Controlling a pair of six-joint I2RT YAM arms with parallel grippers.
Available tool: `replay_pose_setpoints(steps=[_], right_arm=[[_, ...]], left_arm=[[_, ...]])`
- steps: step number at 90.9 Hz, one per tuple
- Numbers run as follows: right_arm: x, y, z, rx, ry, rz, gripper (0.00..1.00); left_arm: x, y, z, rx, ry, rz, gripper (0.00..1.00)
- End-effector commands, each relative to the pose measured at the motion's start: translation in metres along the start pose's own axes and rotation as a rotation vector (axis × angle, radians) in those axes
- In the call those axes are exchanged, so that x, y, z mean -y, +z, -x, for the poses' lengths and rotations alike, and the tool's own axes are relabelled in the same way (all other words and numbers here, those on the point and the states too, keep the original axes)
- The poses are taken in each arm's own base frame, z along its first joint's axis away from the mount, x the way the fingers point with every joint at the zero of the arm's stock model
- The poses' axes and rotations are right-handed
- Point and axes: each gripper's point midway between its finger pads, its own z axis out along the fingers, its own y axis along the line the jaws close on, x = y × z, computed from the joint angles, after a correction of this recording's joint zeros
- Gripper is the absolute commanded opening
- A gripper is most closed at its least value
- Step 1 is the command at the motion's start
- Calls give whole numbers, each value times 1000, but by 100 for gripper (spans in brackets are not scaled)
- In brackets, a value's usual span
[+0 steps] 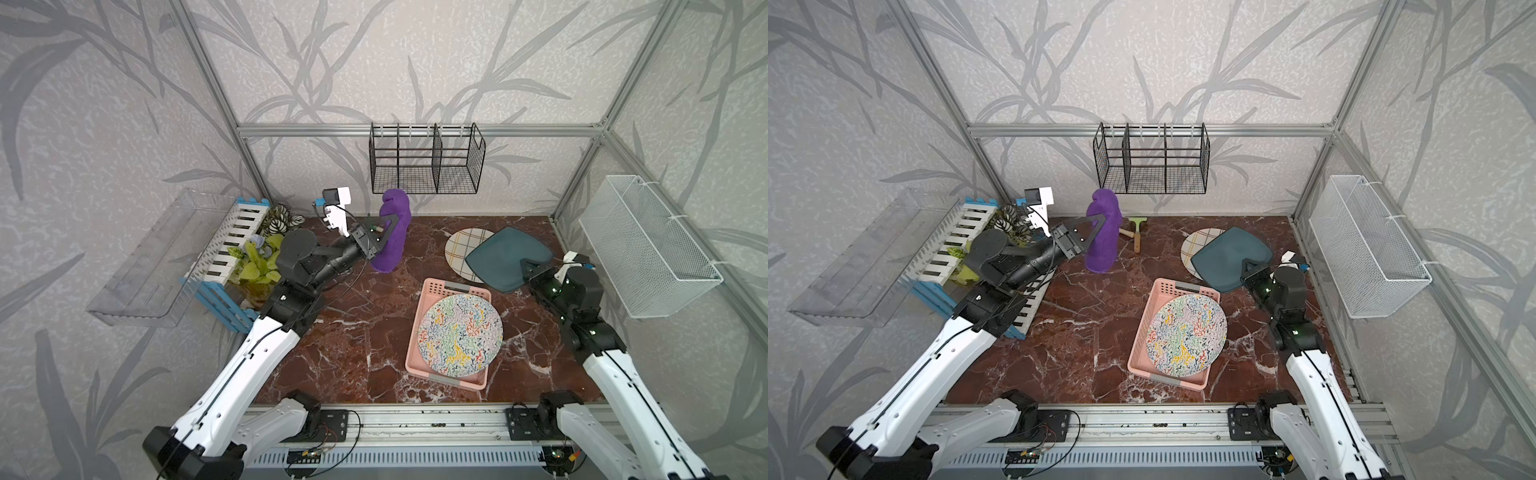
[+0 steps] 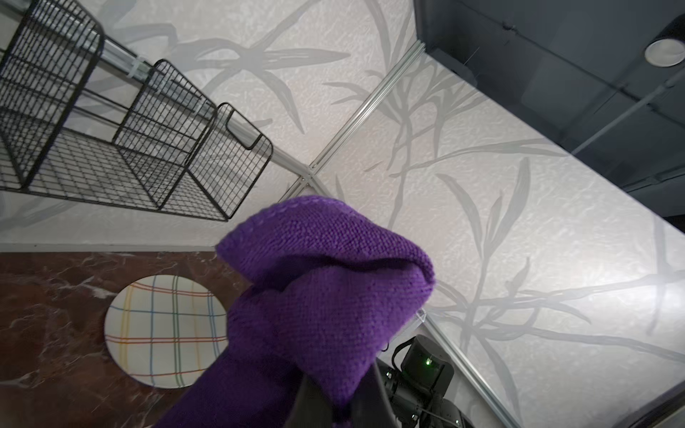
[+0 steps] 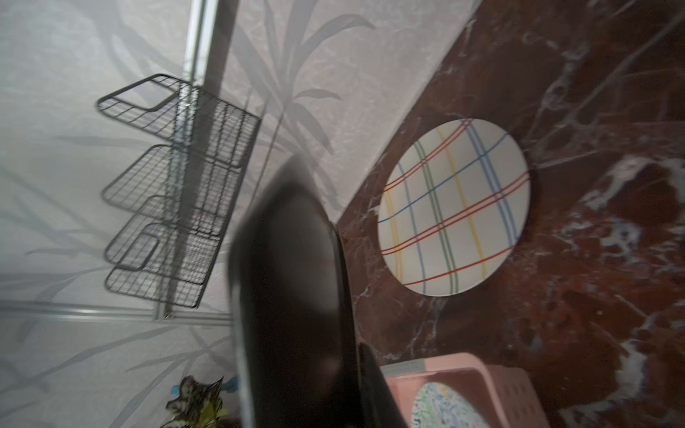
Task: Wipe the wet plate dry
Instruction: Place the plate on the plate.
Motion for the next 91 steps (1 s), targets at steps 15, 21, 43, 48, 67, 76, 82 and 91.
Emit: replay_pose_setpoints(steps=[15,21,43,48,67,76,82,91], right_arm=[[-11,95,33,3,-22,33,0],[-11,123,34,-35,-25,50,0],[0,221,36,-104,34,136,0],[11,239,33,-120,63,125,0],[45,268,16,-189,78,67,5],[62,261,9,-206,36,-8,31],[76,252,4,-230,9,-82,58],[97,232,2,-257,-62,-223,80]], left_arm=[[-93,-6,-66,-162,91,260,0],[-101,-10,-75,-172,83,279,0],[-136,-23,-101,-215,95,382,0],[-141,-24,-105,-230,95,392,0],[-148,-29,-113,-250,90,419,0],[-153,-31,-117,-247,74,431,0],[-160,-35,-123,-254,59,452,0],[-170,-41,-132,-274,50,489,0]])
